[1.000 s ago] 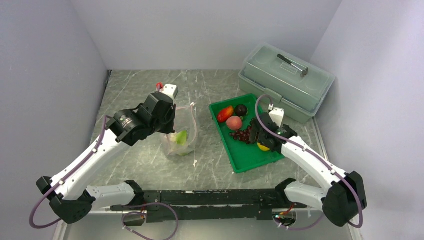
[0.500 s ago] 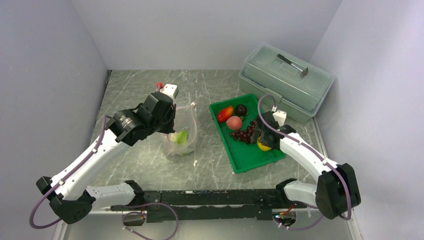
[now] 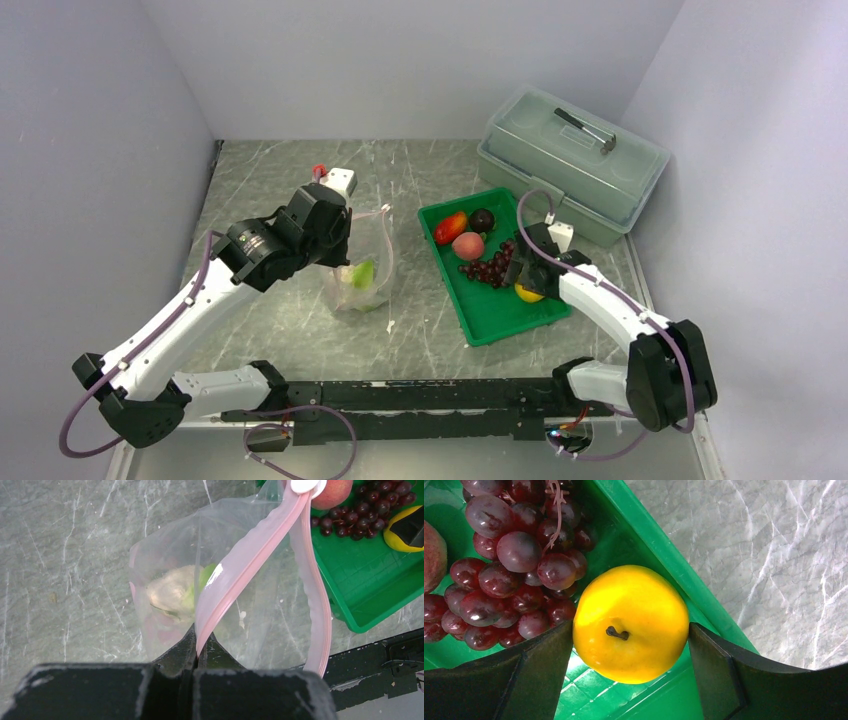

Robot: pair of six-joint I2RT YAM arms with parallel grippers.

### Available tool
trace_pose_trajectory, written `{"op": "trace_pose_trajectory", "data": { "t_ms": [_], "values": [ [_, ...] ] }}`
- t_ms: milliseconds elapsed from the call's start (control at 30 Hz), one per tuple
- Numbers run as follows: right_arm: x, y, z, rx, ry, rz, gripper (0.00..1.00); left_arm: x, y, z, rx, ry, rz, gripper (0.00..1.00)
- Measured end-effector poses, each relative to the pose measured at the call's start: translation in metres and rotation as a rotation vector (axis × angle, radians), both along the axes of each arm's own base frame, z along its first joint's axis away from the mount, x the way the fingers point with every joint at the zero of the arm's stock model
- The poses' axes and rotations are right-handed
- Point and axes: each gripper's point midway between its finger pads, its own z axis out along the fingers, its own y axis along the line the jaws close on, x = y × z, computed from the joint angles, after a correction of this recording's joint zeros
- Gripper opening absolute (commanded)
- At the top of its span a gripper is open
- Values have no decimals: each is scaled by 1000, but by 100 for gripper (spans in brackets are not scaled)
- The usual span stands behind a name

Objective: Place the food in the zip-top bag and seal the zipper
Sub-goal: Pick up the fake fruit from the bin.

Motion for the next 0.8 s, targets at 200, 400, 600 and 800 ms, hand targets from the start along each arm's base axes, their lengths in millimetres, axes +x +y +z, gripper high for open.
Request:
{"op": "trace_pose_trajectory", "data": {
  "t_ms": [200, 400, 600, 800],
  "values": [
    [0, 1, -1, 12, -6, 4, 67, -1, -1, 0, -4, 3, -4, 0],
    [-2, 1, 9, 32, -40, 10, 60, -1, -1, 0, -4, 3, -5, 0],
    [-4, 4, 29, 65, -98, 30, 57, 0, -1, 0, -4, 3, -3, 0],
    [-1, 15, 65, 134, -188, 82, 52, 0, 0, 0, -4, 3, -2, 0]
  ]
}}
